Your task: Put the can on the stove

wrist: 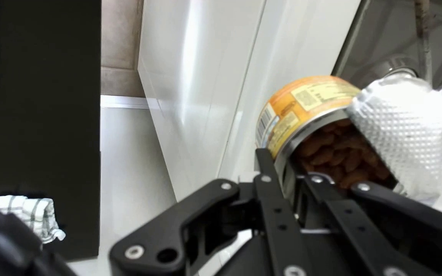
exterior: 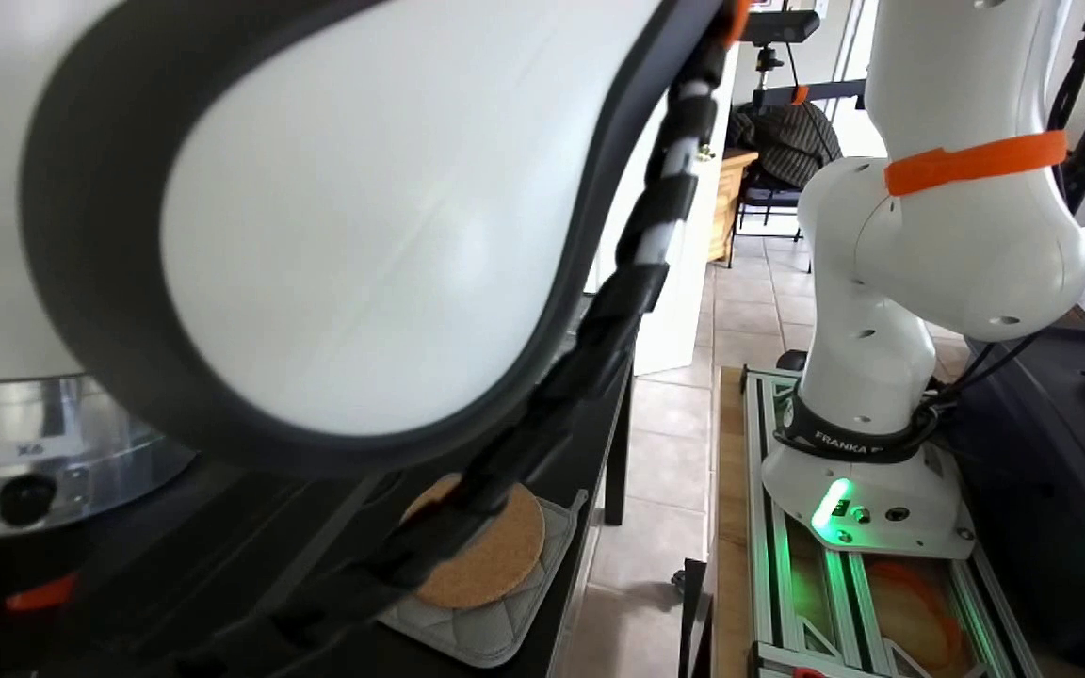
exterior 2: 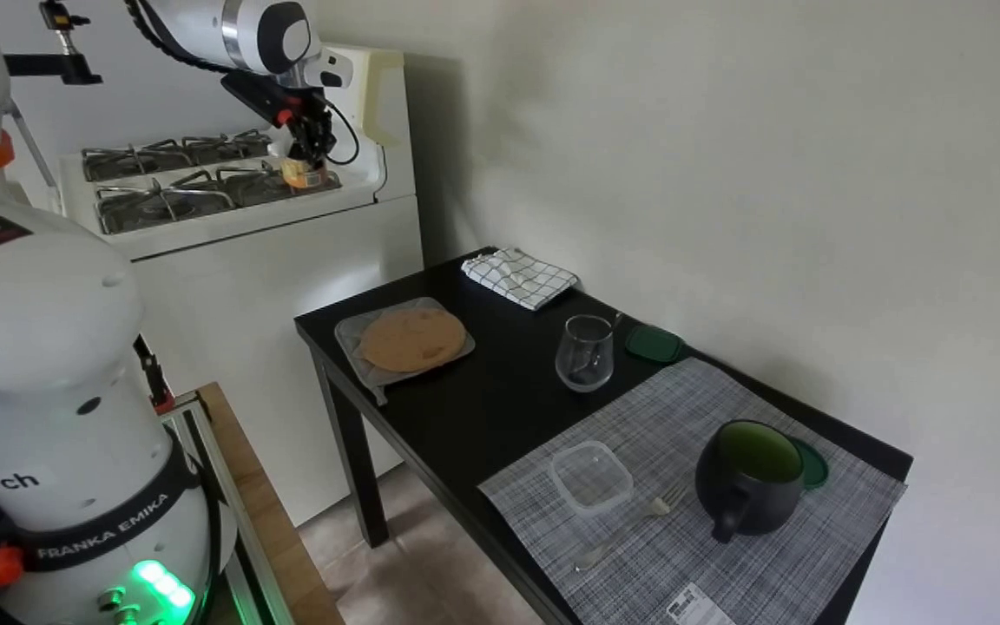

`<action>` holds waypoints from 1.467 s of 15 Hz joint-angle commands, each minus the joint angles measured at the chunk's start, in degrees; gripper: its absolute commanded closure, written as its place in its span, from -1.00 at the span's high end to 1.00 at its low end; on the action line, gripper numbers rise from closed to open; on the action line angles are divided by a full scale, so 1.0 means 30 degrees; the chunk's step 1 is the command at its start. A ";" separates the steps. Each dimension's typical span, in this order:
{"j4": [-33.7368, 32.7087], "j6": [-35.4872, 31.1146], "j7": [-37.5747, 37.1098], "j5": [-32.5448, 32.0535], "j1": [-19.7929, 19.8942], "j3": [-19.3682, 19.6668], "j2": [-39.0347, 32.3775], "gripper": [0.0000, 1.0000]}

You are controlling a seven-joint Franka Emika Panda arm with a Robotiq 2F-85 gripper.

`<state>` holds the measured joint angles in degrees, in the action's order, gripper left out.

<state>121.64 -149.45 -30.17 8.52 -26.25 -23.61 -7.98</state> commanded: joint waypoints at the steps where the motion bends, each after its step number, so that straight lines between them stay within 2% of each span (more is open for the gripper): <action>1: -0.1519 -0.0141 -0.1187 -0.1184 -0.0816 0.0268 -0.1507 -0.94; 6: -0.2805 -0.0308 -0.3051 -0.3518 -0.1926 0.1340 -0.2798 -0.94; 10: -0.3514 -0.0845 -0.5246 -0.6353 -0.3121 0.2848 -0.3298 -0.94; 17: -0.4400 0.1543 -0.4777 -0.8304 -0.4084 0.3817 -0.3598 -0.94; 22: -0.5072 0.3577 -0.3813 -0.7829 -0.3989 0.3339 -0.3652 -0.94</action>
<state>108.27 -142.75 -42.69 -14.93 -37.68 -13.33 -18.03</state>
